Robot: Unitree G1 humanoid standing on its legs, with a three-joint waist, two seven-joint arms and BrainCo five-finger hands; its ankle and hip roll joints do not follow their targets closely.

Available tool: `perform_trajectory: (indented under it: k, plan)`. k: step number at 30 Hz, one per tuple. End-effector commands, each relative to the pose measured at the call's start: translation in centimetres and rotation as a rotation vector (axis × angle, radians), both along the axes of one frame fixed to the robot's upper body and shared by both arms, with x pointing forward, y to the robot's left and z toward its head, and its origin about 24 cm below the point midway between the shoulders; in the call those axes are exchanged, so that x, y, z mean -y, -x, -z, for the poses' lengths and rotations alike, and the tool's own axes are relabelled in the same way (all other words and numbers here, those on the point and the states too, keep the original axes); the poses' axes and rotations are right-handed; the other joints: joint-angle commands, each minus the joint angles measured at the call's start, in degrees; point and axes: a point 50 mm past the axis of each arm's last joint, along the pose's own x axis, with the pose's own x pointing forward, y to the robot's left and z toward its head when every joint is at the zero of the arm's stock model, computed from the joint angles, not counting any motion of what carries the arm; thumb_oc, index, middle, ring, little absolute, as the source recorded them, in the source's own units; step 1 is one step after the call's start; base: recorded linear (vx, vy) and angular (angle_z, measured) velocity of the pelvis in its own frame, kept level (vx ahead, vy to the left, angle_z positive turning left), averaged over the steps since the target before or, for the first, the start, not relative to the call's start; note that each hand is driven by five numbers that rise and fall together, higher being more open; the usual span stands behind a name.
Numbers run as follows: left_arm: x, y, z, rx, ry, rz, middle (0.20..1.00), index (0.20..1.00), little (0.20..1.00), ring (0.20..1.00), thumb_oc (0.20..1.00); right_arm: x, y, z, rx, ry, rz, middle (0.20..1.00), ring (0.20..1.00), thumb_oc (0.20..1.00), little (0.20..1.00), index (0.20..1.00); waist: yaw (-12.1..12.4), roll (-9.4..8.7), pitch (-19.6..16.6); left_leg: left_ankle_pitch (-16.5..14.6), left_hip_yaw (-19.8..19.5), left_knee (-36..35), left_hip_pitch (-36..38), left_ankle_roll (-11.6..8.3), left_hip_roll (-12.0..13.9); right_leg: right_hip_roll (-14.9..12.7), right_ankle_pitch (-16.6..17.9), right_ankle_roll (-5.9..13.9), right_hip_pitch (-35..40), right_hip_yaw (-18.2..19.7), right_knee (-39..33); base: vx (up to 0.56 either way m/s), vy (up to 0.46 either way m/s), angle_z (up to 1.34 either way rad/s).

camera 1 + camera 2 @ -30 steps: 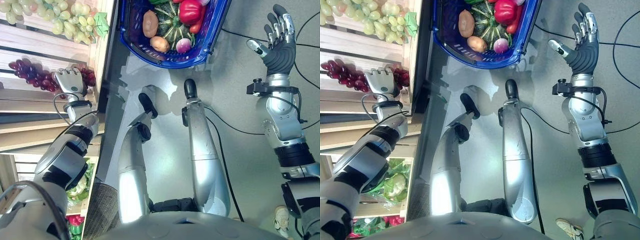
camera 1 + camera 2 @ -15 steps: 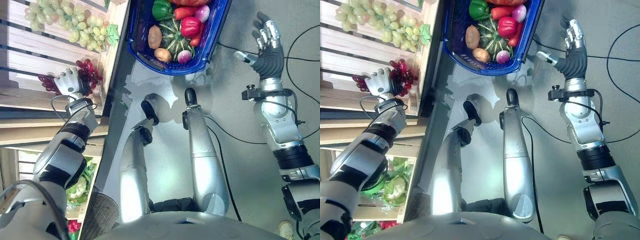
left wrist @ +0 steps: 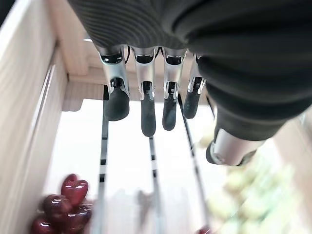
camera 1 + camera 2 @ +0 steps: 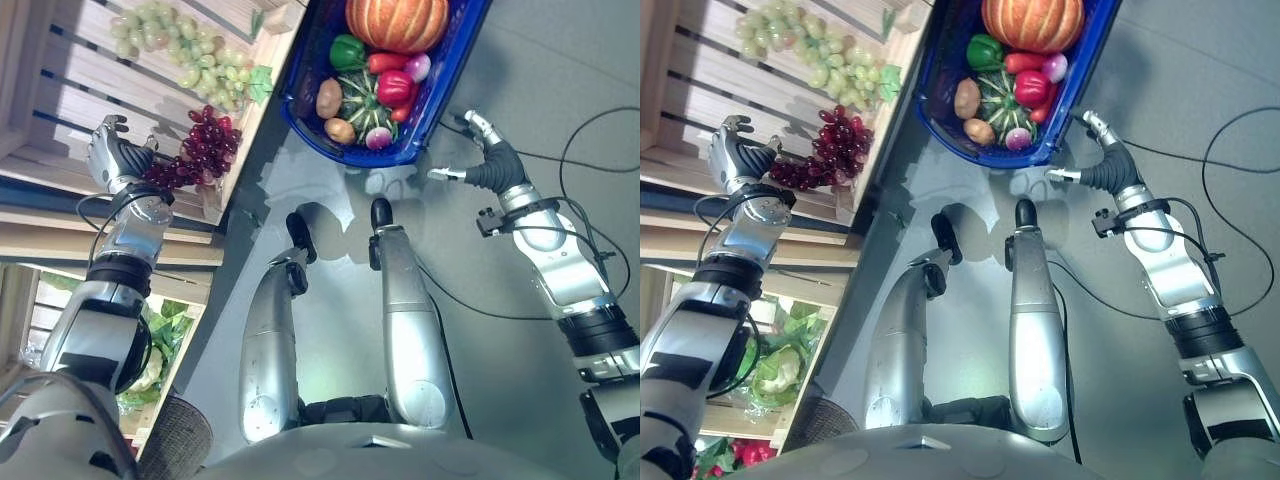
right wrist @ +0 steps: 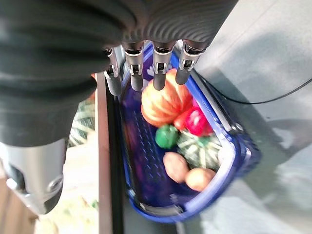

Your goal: Pick up fruits and vegetables into the basket

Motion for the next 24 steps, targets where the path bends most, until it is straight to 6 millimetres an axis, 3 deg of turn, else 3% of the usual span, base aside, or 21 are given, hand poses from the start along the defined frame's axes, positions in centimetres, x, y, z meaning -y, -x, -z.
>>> perform_trajectory:
  k: [1,5,11,13,14,19,24]
  plan:
    - [-1.8,1.5,-1.3,0.130,0.044,0.003,0.200,0.200,0.200,0.200,0.200,-1.8,0.6,-1.6,0.083,0.075,-0.060,1.000,1.000,1.000,1.000,1.000,1.36,-3.23,-1.89,-6.69,2.58,3.02,1.94,2.12,-3.96,3.09,3.93,3.00,3.08,-0.56,-6.64,-0.01,-0.063,0.12]
    - [-0.8,1.9,-2.3,0.199,0.040,0.076,0.200,0.200,0.200,0.200,0.200,-2.3,0.4,-1.7,0.076,0.121,-0.060,1.000,1.000,1.000,1.000,1.000,2.47,-3.68,-1.89,-7.05,1.72,2.46,3.17,2.54,-4.19,3.44,3.60,2.99,4.80,-1.19,-7.24,0.00,-0.074,0.08]
    - [0.0,2.1,-3.9,0.156,-0.183,0.066,0.200,0.200,0.200,0.200,0.200,-3.1,-0.1,-2.6,0.077,0.151,-0.083,1.000,1.000,1.000,1.000,1.000,3.51,-4.22,-1.89,-7.09,1.18,1.44,4.85,2.98,-4.12,3.84,3.22,2.81,6.96,-1.85,-8.09,0.02,-0.049,0.07]
    - [-0.5,2.1,-4.7,0.116,-0.291,0.006,0.595,0.595,0.595,0.595,0.595,-3.2,-0.1,-3.0,0.087,0.138,-0.079,1.000,1.000,1.000,1.000,1.000,3.46,-4.59,-1.89,-7.27,1.31,1.89,4.40,3.15,-3.89,3.96,3.10,2.75,6.78,-2.01,-7.82,0.01,-0.049,0.04]
    - [-0.7,1.9,-4.9,0.065,-0.356,-0.016,1.000,1.000,1.000,1.000,1.000,-3.1,-0.1,-3.0,0.090,0.136,-0.072,1.000,1.000,1.000,1.000,1.000,3.40,-4.69,-1.89,-7.40,1.37,2.09,4.21,3.21,-3.82,4.03,3.07,2.76,6.67,-2.03,-7.72,0.02,-0.041,-0.01]
    - [-1.7,2.1,-5.8,-0.050,-0.618,-0.133,1.000,1.000,1.000,1.000,1.000,-2.2,0.3,-3.1,0.103,0.094,-0.059,1.000,1.000,1.000,1.000,1.000,2.31,-5.19,-1.89,-7.88,2.09,3.06,3.18,3.42,-3.05,4.43,3.04,2.81,5.45,-1.70,-6.93,0.02,-0.023,-0.05]
    - [-2.0,1.7,-4.4,-0.187,-0.713,-0.156,1.000,1.000,1.000,1.000,1.000,-1.5,0.8,-2.8,0.130,0.063,-0.049,1.000,1.000,1.000,1.000,1.000,0.97,-5.50,-1.89,-8.35,3.04,4.03,1.84,3.56,-2.43,4.88,3.07,2.81,3.76,-1.00,-6.38,0.02,-0.005,-0.15]
